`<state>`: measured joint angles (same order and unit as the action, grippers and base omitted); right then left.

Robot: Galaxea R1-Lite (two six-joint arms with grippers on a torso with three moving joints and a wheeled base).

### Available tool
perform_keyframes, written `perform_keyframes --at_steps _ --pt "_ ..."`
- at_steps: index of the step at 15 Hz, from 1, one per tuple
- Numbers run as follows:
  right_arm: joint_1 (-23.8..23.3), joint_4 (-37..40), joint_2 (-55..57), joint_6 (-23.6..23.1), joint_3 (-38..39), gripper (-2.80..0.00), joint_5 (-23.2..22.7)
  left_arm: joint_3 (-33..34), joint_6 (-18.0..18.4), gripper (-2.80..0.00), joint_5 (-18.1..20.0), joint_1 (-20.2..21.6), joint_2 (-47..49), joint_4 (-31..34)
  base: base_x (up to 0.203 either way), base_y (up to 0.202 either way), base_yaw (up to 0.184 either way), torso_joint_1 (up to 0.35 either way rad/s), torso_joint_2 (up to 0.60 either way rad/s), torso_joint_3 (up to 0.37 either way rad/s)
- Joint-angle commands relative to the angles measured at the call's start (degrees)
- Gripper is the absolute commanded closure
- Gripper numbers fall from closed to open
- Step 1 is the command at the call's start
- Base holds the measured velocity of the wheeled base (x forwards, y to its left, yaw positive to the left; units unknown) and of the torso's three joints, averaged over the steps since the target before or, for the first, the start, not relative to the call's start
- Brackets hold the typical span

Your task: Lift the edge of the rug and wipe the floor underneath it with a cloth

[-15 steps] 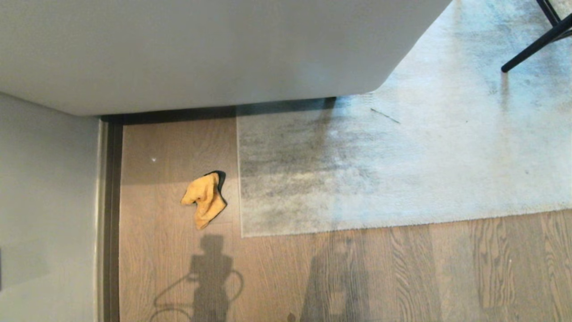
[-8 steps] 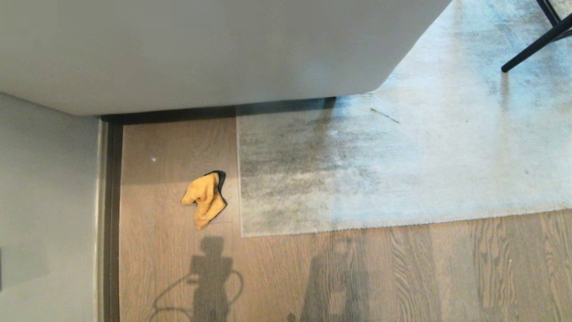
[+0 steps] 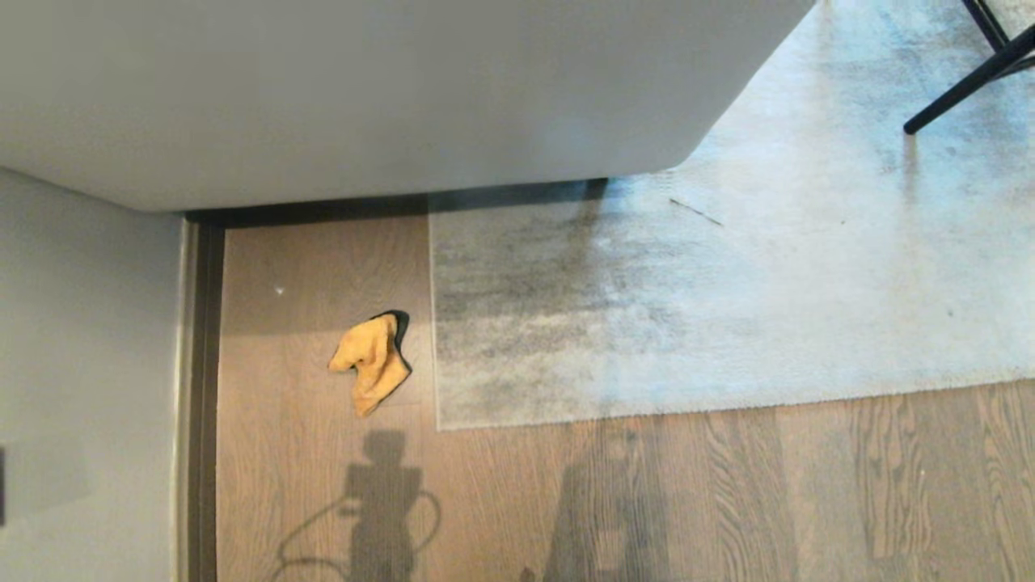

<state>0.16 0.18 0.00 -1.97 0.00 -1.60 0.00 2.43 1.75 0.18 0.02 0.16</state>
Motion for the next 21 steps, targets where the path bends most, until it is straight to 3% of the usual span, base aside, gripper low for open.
perform_keyframes --at_steps 1,21 --pt "0.0 0.0 0.1 0.0 0.0 0.00 0.0 0.0 0.0 0.00 0.0 0.0 0.0 0.0 0.000 0.000 0.000 0.002 0.00 0.137" --pt "0.0 0.0 0.1 0.0 0.0 0.00 0.0 0.0 0.1 0.00 -0.7 0.1 0.0 0.0 0.000 0.000 0.000 -0.001 0.00 0.197"
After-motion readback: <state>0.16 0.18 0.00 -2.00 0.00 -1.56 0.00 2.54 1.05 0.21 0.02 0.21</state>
